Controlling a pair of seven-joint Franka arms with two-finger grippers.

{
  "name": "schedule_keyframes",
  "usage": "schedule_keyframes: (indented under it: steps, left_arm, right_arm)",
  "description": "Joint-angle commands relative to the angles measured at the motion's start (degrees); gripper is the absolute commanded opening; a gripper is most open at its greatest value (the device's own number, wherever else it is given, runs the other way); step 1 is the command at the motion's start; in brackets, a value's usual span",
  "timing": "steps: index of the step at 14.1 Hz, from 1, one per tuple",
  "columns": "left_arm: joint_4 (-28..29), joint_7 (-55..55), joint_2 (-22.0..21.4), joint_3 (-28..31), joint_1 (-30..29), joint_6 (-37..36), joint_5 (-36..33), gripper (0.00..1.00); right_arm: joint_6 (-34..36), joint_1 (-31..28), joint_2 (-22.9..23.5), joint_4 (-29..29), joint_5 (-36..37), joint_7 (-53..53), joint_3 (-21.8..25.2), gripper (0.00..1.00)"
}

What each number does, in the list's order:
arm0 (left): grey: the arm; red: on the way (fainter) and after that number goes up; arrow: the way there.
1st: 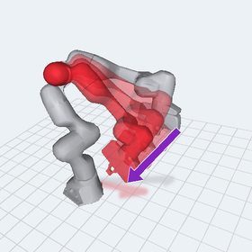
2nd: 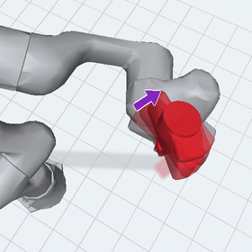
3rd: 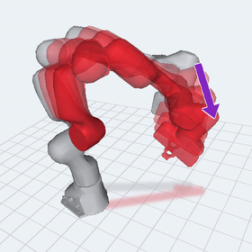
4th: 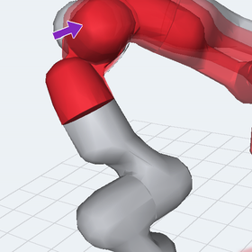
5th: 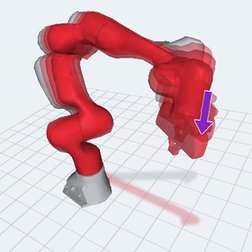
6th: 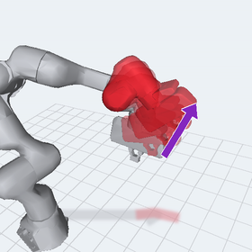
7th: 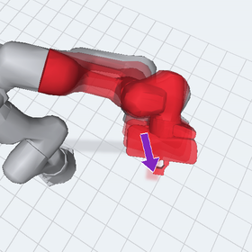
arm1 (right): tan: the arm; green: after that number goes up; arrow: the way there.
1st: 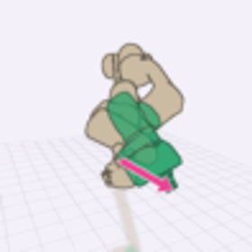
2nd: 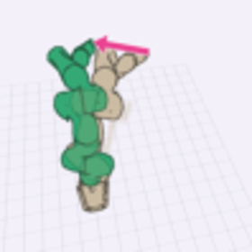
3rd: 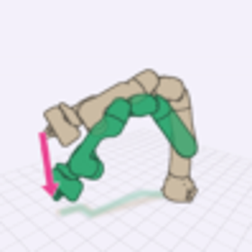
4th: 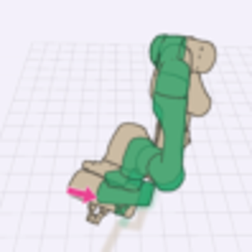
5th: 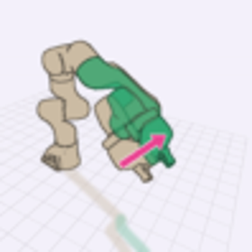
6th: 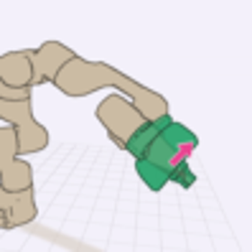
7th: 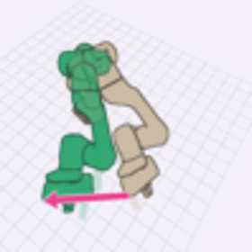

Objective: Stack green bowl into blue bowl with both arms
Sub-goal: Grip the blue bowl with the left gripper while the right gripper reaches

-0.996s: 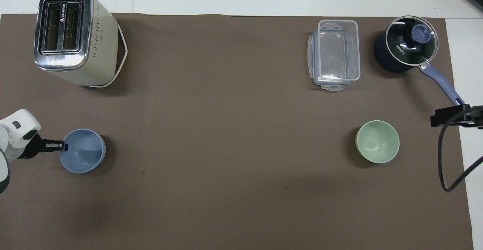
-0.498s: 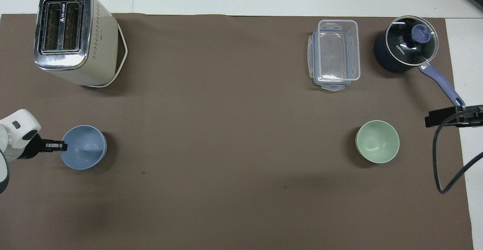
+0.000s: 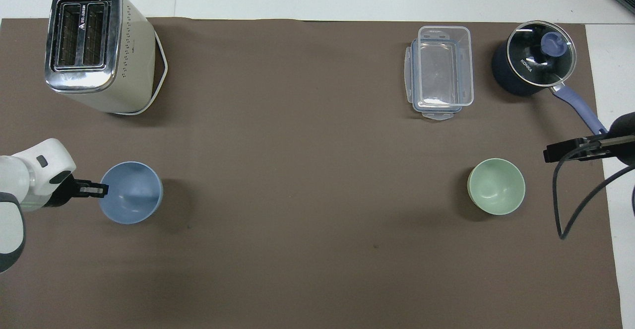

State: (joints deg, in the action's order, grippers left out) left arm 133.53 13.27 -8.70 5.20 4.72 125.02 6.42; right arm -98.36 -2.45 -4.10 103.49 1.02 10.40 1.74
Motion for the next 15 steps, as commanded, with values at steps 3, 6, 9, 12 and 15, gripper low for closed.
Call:
schedule_keyframes:
  steps: [3, 6, 9, 12, 15]
  left_arm:
    - [-0.02, -15.53, 0.08, 0.34, 12.39, -0.13, -0.18, 0.0]
    - [-3.18, -27.12, 3.06, 0.08, 20.82, 0.57, -0.18, 0.0]
    - [-4.06, -36.18, 5.97, -0.01, 28.3, 5.31, -0.18, 0.0]
    - [-4.06, -41.04, 8.86, -0.01, 33.32, 9.26, -0.18, 0.0]
    - [-4.06, -43.6, 11.24, -0.01, 35.44, 12.88, -0.18, 0.0]
  right_arm:
    - [-8.23, -2.99, 2.42, 8.12, -0.58, 7.6, -0.33, 1.0]
    - [-16.57, -4.67, 4.62, 14.18, -0.58, 10.95, -0.33, 1.0]
    - [-21.15, -6.51, 6.72, 17.53, -0.58, 12.01, -0.33, 1.0]
    - [-25.99, -8.01, 7.52, 21.57, -0.58, 14.04, -0.33, 1.0]
    - [-29.6, -8.71, 7.61, 25.26, -0.67, 13.51, -0.33, 1.0]
